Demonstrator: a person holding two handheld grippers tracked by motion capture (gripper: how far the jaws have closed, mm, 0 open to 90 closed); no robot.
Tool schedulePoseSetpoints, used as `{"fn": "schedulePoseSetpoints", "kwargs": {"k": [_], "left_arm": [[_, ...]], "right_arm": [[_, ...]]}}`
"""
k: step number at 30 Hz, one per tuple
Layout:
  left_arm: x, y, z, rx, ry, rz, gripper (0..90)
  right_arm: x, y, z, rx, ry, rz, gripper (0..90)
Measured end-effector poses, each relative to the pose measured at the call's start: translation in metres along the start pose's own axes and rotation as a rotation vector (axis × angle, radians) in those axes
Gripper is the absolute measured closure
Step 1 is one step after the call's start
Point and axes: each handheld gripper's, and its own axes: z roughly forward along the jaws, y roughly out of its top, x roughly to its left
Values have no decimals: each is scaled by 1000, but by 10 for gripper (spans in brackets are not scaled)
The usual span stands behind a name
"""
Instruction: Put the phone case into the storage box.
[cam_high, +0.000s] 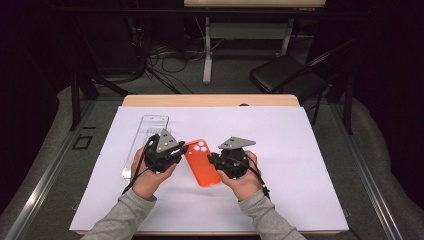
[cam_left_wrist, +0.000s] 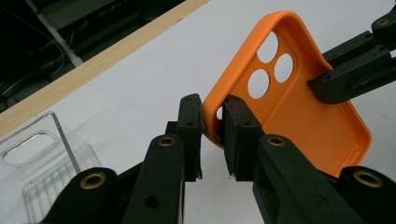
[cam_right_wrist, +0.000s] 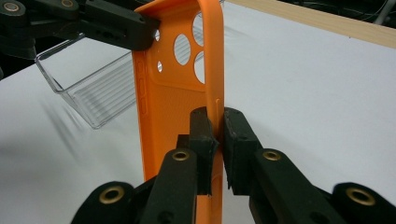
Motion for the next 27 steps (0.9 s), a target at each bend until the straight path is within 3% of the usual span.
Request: {"fn": "schedulePoseSetpoints", "kwargs": {"k": [7, 16, 27], "left_arm": [[-1, 0, 0, 9, 8, 14, 787], [0, 0, -1, 12, 4, 2, 800], [0, -1, -2, 27, -6, -53, 807]], "right_arm": [[0, 0, 0, 10, 2, 1, 832], [0, 0, 1, 11, 7, 3, 832], [1, 0, 1, 17, 14, 3, 832]]}}
